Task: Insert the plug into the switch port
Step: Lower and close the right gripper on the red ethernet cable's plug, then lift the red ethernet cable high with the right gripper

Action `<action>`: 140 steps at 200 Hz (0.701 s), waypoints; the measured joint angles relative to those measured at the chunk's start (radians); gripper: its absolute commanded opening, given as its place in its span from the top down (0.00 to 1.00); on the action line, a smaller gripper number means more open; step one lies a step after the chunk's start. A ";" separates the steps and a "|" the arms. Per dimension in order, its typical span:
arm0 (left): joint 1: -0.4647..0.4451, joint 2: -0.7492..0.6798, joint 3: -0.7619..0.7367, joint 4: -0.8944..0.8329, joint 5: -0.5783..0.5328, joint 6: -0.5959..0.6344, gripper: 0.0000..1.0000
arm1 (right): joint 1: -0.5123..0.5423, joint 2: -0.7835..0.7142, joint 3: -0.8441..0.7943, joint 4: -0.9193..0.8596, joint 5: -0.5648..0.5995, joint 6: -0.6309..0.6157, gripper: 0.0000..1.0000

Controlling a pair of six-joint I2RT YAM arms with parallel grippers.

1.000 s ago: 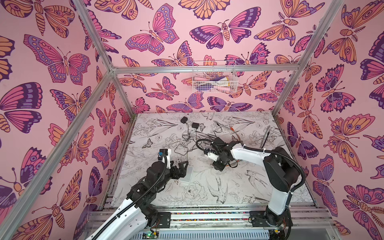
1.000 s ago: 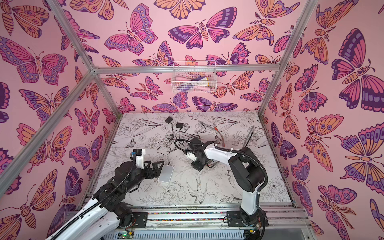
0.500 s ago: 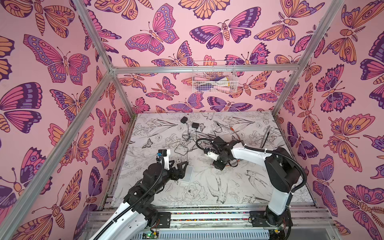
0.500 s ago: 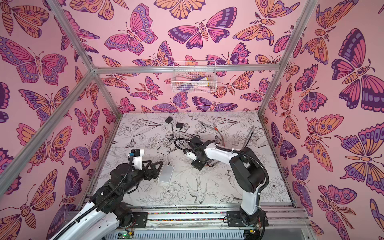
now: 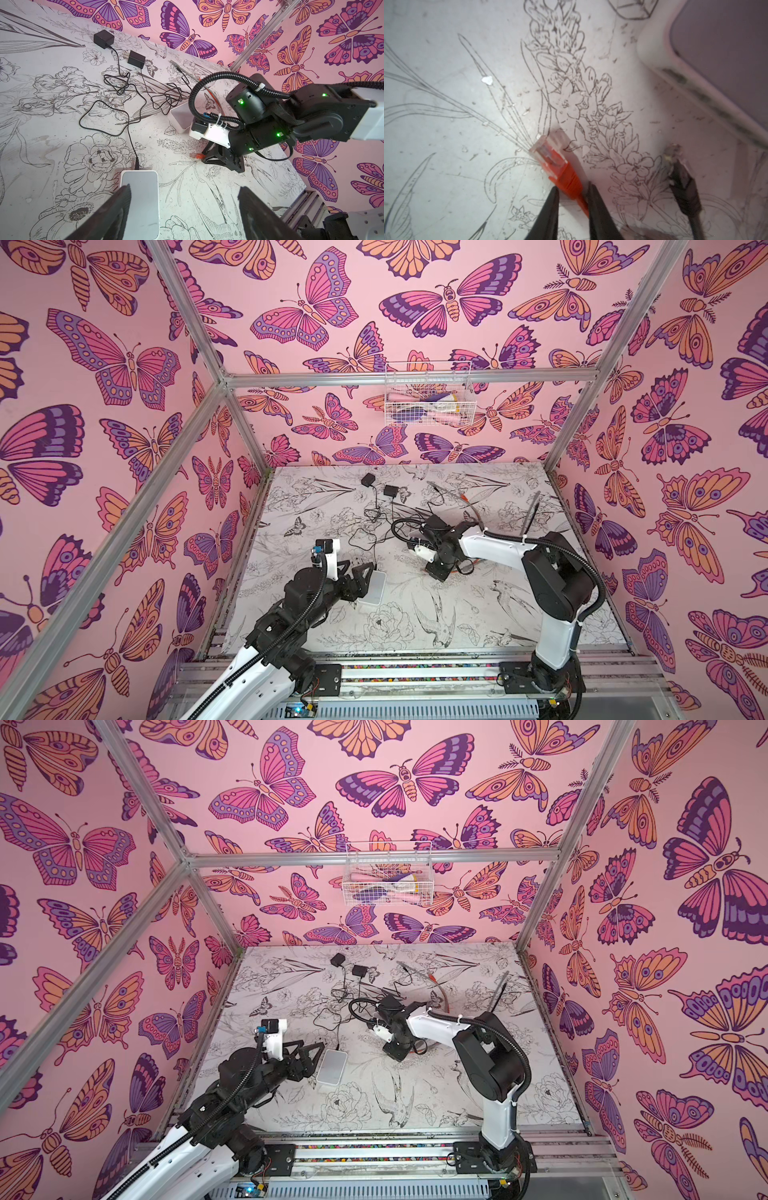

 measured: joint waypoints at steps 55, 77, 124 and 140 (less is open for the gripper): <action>0.000 0.000 0.000 0.005 0.020 0.009 0.30 | 0.007 -0.069 -0.079 0.054 -0.013 0.034 1.00; 0.000 0.002 0.001 0.008 0.048 0.025 0.31 | 0.011 -0.200 -0.151 0.075 -0.004 0.056 1.00; 0.000 0.016 0.021 0.030 0.076 0.045 0.34 | -0.005 -0.622 -0.164 0.164 0.068 0.079 1.00; 0.000 0.017 0.023 0.045 0.089 0.046 0.36 | -0.008 -0.730 -0.165 0.196 0.092 0.080 1.00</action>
